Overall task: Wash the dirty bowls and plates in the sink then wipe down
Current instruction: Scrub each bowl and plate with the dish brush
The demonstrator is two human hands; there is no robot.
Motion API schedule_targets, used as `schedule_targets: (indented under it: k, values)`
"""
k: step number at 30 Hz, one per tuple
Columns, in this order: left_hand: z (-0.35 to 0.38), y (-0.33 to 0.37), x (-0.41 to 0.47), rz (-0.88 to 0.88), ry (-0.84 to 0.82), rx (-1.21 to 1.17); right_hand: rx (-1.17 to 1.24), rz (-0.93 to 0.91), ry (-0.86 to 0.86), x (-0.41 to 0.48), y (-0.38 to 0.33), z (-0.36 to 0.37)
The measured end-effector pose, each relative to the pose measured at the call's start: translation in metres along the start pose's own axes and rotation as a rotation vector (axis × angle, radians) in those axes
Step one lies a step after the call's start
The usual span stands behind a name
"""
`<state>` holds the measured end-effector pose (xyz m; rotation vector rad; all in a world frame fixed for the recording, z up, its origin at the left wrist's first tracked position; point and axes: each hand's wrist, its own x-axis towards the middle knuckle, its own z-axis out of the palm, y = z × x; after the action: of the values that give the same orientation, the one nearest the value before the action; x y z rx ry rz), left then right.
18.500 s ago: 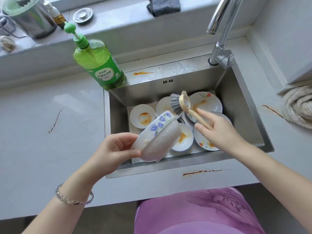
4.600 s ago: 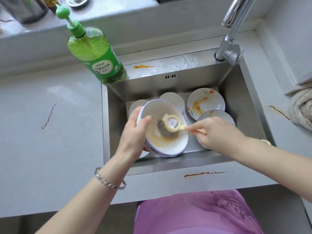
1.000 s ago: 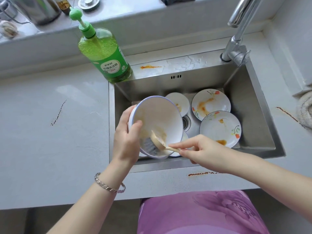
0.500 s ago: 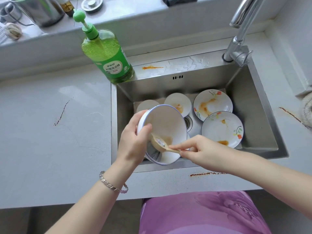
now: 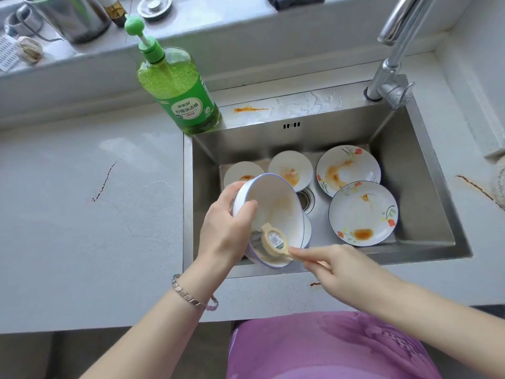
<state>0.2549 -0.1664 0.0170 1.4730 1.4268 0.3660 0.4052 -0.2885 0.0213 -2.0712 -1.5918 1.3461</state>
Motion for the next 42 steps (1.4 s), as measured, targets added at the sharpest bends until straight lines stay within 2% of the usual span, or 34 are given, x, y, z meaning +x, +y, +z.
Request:
schedule_targets:
  k: [2, 5, 10, 13, 15, 17, 20, 23, 25, 28, 33, 37, 42]
  values:
    - [0.0, -0.001, 0.002, -0.008, -0.01, -0.027, -0.049, -0.002, 0.013, 0.006, 0.011, -0.011]
    - [-0.002, -0.001, 0.005, -0.029, -0.014, -0.07, -0.178, 0.039, 0.124, 0.013, 0.018, -0.021]
    - [-0.003, -0.002, 0.007, -0.076, 0.012, -0.078, -0.166, -0.056, 0.052, 0.008, 0.008, -0.01]
    - [-0.005, -0.004, 0.006, -0.114, -0.059, -0.102, -0.416, -0.081, 0.142, 0.017, 0.026, -0.031]
    - [-0.005, -0.003, 0.001, -0.132, -0.132, -0.125, -0.498, -0.113, 0.208, 0.023, 0.028, -0.038]
    - [-0.004, 0.0, -0.003, -0.124, -0.186, -0.155, -0.462, -0.182, 0.291, 0.028, 0.024, -0.039]
    - [-0.005, 0.001, -0.004, -0.13, -0.179, -0.229, -0.453, -0.22, 0.363, 0.026, 0.031, -0.036]
    - [-0.007, 0.003, -0.003, -0.143, -0.144, -0.269, -0.447, -0.181, 0.329, 0.016, 0.033, -0.025]
    - [-0.004, 0.003, -0.004, -0.109, -0.151, -0.273, -0.391, -0.151, 0.33, 0.019, 0.025, -0.024]
    - [0.0, 0.002, -0.006, -0.073, -0.159, -0.302, -0.177, -0.092, 0.345, 0.026, 0.021, -0.019]
    - [0.009, -0.005, -0.006, 0.09, -0.012, -0.305, 0.19, 0.084, 0.235, 0.016, 0.004, 0.0]
    - [0.03, -0.005, -0.01, 0.134, 0.005, -0.375, 0.498, 0.091, 0.212, 0.029, -0.029, -0.007]
    - [0.022, 0.001, 0.007, 0.219, 0.119, -0.444, 0.923, 0.187, -0.017, 0.015, -0.042, -0.014]
